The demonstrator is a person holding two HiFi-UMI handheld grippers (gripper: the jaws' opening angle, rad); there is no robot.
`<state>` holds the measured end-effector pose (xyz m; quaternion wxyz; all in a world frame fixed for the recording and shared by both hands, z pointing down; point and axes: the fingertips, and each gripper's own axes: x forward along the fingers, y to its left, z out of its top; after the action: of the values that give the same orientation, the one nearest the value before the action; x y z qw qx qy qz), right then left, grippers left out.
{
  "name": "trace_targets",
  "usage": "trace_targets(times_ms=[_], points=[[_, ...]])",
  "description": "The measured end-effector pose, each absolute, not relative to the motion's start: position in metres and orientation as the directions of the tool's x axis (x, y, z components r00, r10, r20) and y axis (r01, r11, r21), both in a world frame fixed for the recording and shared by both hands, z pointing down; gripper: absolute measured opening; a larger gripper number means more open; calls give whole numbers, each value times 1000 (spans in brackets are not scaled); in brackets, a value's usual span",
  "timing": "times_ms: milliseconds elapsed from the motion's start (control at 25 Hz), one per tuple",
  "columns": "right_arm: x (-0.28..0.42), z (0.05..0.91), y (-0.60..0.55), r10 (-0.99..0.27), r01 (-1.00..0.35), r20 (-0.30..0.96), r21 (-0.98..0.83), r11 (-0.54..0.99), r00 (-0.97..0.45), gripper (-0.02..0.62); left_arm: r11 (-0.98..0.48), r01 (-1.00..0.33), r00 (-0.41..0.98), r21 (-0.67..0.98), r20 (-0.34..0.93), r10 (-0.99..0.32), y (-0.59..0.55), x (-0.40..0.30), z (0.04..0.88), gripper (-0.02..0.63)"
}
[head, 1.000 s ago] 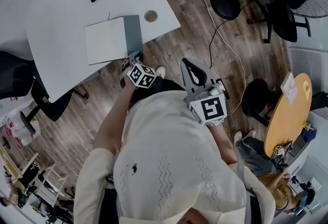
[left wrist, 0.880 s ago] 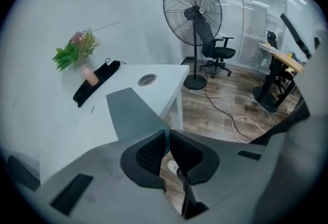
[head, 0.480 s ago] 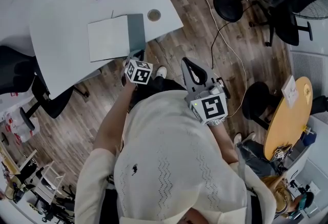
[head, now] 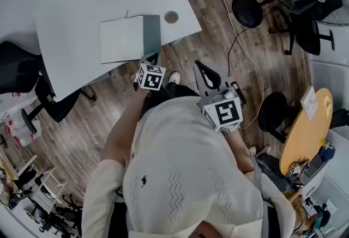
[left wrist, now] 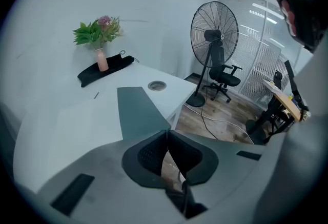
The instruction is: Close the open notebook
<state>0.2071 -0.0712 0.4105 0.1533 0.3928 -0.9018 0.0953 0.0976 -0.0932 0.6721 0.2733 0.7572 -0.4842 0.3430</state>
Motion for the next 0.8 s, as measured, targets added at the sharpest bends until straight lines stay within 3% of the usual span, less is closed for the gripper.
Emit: trace_targets(times_ms=[800], points=[[160, 410, -75, -680, -744, 356, -69, 665, -641, 2, -390, -902, 407, 187, 673, -618, -91, 82, 635, 21]])
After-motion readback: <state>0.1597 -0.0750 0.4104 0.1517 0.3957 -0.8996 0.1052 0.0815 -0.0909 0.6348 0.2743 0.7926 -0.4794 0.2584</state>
